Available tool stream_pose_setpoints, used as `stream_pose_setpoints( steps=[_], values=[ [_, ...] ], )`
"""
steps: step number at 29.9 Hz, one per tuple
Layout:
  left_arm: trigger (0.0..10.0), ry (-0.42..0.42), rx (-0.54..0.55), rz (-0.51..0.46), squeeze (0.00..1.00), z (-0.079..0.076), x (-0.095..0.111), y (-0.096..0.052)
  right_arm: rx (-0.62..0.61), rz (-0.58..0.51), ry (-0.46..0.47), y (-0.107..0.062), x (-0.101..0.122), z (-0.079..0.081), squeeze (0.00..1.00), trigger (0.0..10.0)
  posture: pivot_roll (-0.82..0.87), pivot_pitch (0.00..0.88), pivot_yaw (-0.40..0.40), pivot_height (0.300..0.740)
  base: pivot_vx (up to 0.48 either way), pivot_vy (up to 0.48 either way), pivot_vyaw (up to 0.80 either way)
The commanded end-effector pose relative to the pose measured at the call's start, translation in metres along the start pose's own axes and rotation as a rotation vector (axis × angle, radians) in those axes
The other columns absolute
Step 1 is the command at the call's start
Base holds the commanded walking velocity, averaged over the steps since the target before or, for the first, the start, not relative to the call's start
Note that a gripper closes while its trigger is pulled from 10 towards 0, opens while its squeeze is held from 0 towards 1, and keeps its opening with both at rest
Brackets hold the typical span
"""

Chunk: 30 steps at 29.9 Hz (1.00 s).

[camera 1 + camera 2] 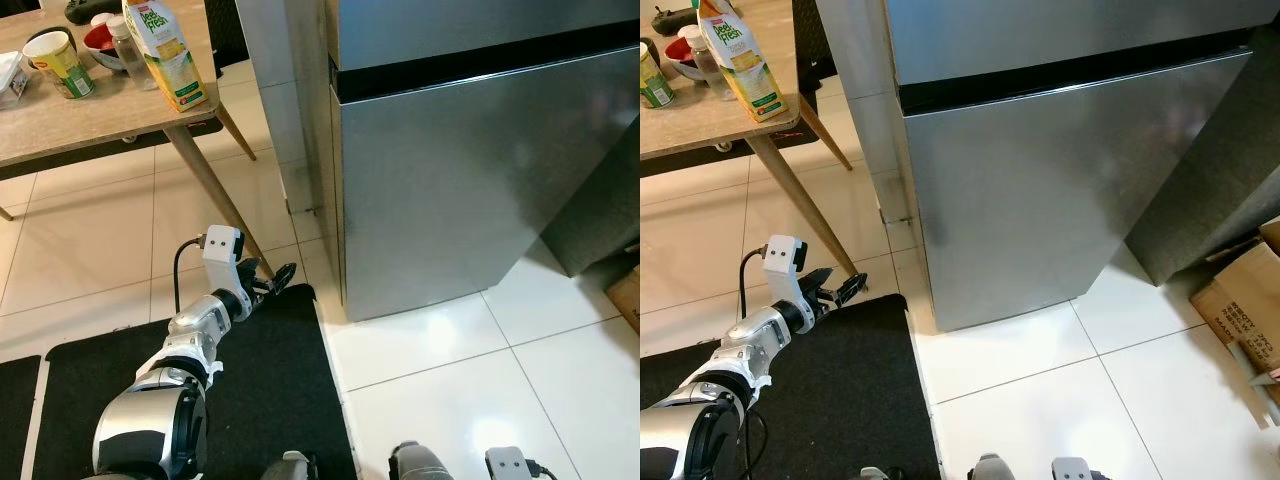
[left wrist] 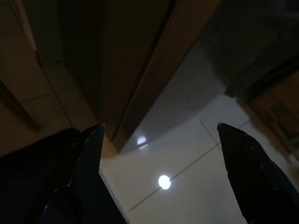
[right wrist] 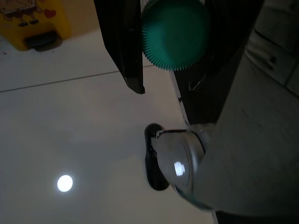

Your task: Restocking fridge

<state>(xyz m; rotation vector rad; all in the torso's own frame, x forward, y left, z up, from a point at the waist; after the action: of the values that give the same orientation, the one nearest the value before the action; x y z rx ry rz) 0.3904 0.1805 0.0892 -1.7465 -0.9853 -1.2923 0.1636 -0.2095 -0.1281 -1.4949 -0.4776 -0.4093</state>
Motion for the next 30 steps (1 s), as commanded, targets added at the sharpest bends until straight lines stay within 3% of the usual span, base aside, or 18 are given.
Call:
stream_pose_setpoints(
  steps=[1,15,30],
  values=[
    [10.0,0.008,0.052,-0.01,0.0,0.016,0.001,-0.012,0.015,0.051,-0.001,-0.001,-0.014,0.007,0.0,10.0,-0.15,0.194,0.07,0.74,0.27,0.0,0.0],
    [10.0,-0.018,0.077,-0.025,0.0,0.017,-0.008,-0.016,0.027,0.027,0.007,0.005,0.002,0.016,0.0,10.0,-0.13,0.128,0.086,0.74,0.295,0.0,0.0],
    [10.0,-0.019,0.058,-0.041,0.0,0.013,-0.006,-0.014,0.034,0.029,0.007,0.006,0.005,0.021,0.0,10.0,-0.12,0.081,0.09,0.74,0.326,0.0,0.0]
  ],
)
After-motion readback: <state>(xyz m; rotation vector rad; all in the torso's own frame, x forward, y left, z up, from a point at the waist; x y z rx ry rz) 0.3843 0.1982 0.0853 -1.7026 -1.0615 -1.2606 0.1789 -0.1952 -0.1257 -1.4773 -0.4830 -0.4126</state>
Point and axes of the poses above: a point about 5 cm out from each wrist's last joint towards the gripper, its own y axis pointing out of the wrist towards the gripper, its own x axis along the axis of the wrist's last joint, z = x × y, the point moved 4 cm from there along y, pointing out of the wrist towards the gripper
